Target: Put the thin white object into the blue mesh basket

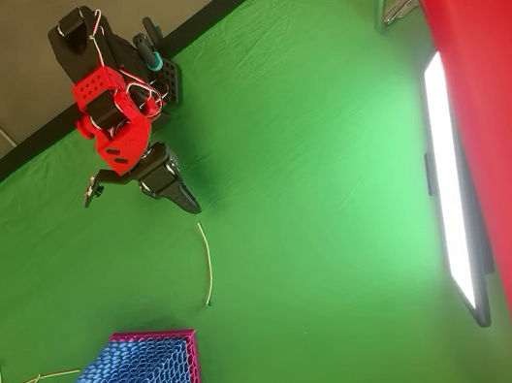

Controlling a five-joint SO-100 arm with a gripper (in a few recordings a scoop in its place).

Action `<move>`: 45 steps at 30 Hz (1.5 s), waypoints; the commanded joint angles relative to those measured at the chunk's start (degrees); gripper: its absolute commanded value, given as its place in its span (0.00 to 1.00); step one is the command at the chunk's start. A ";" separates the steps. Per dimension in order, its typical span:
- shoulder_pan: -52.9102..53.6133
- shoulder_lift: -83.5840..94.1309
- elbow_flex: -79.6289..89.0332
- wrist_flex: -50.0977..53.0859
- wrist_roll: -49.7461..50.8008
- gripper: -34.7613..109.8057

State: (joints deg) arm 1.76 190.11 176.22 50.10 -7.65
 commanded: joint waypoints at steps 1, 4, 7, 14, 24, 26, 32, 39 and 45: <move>-0.09 0.44 -1.49 1.67 0.79 0.24; 0.18 0.44 -4.83 3.60 0.88 0.24; 0.35 -0.44 -8.61 5.45 0.62 0.24; 1.23 -2.02 -15.82 8.00 -0.53 0.24; 2.81 -21.01 -31.99 11.07 -1.32 0.24; 2.99 -23.99 -34.10 10.55 -1.67 0.24; 5.10 -34.80 -40.08 7.03 -4.92 0.24; 9.32 -46.67 -46.58 2.55 -13.10 0.24; 10.90 -56.69 -51.06 -0.97 -23.64 0.24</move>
State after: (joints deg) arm 12.13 137.20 129.02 51.15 -27.25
